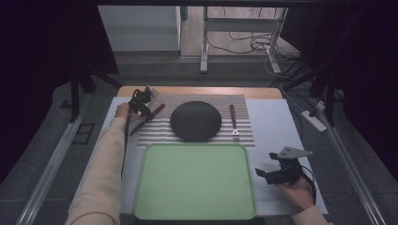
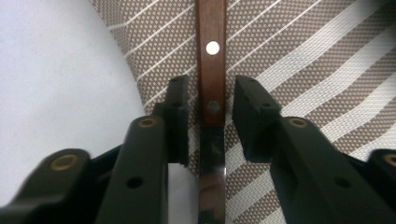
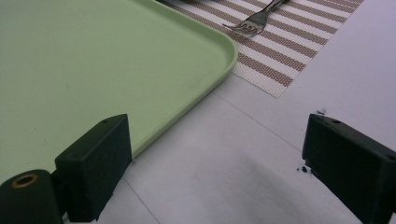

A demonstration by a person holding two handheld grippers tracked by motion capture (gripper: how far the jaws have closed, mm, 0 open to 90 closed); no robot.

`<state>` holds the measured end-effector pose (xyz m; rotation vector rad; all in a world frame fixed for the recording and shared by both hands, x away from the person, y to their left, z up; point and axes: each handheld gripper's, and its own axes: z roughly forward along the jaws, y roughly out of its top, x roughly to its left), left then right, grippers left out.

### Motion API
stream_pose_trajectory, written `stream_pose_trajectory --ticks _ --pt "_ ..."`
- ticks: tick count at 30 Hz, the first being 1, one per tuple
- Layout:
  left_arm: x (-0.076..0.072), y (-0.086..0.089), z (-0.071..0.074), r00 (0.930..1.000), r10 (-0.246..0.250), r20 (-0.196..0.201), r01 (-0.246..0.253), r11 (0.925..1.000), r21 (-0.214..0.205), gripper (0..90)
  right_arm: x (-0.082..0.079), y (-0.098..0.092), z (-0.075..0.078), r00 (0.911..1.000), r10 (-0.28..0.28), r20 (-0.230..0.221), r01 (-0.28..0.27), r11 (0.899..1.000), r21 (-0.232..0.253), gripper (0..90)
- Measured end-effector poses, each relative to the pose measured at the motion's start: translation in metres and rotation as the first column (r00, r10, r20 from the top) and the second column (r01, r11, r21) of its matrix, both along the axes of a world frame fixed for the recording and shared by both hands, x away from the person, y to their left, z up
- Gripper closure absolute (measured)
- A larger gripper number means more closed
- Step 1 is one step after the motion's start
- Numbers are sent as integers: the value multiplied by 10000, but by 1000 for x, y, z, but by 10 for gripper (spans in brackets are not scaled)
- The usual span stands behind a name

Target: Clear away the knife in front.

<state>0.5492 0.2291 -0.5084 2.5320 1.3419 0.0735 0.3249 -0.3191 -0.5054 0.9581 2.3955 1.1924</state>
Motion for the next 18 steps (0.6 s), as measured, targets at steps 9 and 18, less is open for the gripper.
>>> stream_pose_trajectory --ticks 9,18 --pt "0 1 0 9999 -4 170 1 9999 160 775 0 0 0 10000 -7 -4 7 10000 -15 81" --pt "-6 -3 3 9992 -344 223 336 9989 321 778 0 0 0 10000 -16 3 16 10000 12 81"
